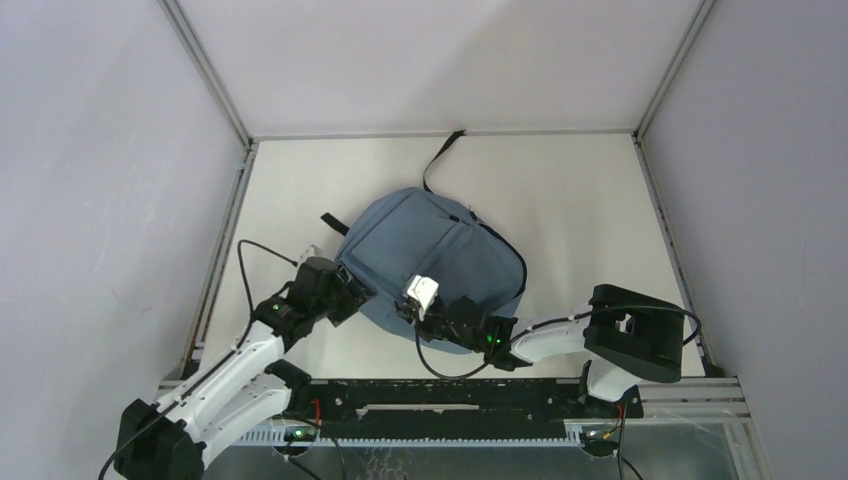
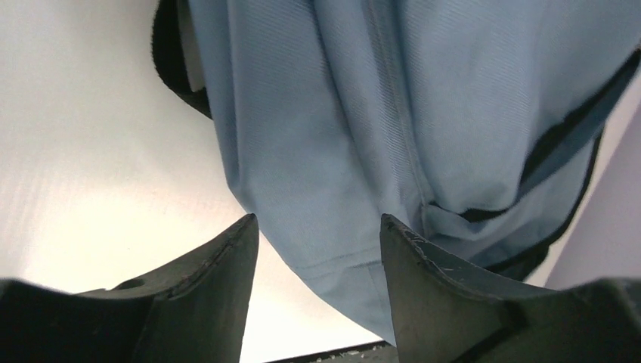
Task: Pack the student bag
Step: Zip the student bag at the center of the board.
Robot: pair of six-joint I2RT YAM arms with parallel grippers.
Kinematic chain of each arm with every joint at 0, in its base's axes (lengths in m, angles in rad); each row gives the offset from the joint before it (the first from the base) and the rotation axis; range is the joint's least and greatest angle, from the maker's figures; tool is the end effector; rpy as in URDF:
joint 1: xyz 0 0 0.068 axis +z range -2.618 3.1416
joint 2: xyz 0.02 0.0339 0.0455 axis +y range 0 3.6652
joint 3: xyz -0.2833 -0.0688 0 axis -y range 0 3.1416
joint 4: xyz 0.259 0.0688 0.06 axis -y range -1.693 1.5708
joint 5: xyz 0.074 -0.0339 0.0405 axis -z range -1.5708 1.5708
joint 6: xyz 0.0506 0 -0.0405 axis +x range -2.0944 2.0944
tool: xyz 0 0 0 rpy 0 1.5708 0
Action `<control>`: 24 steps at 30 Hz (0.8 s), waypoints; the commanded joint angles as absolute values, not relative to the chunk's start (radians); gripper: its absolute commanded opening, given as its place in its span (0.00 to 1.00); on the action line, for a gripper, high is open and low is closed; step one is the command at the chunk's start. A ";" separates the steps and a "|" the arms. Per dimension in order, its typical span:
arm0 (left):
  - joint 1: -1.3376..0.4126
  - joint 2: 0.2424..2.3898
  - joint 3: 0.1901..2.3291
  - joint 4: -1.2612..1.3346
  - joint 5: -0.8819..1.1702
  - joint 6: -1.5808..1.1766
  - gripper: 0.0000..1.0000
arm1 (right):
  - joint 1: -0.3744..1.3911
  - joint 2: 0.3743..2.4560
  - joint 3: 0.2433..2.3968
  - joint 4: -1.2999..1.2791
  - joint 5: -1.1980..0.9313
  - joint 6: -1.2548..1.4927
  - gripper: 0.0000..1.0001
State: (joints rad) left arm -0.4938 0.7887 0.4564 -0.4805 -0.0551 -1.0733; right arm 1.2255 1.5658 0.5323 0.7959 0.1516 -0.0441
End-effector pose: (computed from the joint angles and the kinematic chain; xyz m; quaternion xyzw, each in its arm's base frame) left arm 0.1513 -0.0783 0.1963 -0.2751 0.8871 -0.2429 0.2801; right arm 0.1166 0.3016 0.1758 -0.4270 0.6588 0.2939 0.5452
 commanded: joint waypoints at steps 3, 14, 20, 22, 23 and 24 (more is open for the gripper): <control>-0.468 0.876 0.550 -0.437 -0.134 -1.099 0.61 | 1.223 1.535 0.541 0.838 0.142 -0.032 0.00; -0.408 0.920 0.566 -0.417 -0.135 -1.084 0.80 | 1.224 1.536 0.541 0.847 0.137 -0.026 0.00; -0.409 0.820 0.461 -0.390 -0.094 -1.084 0.86 | 1.224 1.546 0.541 0.860 0.136 -0.021 0.00; -0.408 0.788 0.406 -0.327 -0.073 -1.097 0.82 | 1.224 1.550 0.541 0.863 0.130 -0.016 0.00; -0.408 0.779 0.376 -0.279 -0.053 -1.099 0.81 | 1.223 1.554 0.541 0.864 0.126 -0.014 0.00; -0.408 0.780 0.351 -0.232 -0.031 -1.104 0.81 | 1.221 1.559 0.542 0.870 0.121 -0.010 0.00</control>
State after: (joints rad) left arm -0.4156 0.8101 0.4442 -0.3840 -0.0971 -1.0920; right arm 1.2255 1.5661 0.5323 0.7975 0.1440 -0.0380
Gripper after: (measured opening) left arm 0.816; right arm 0.009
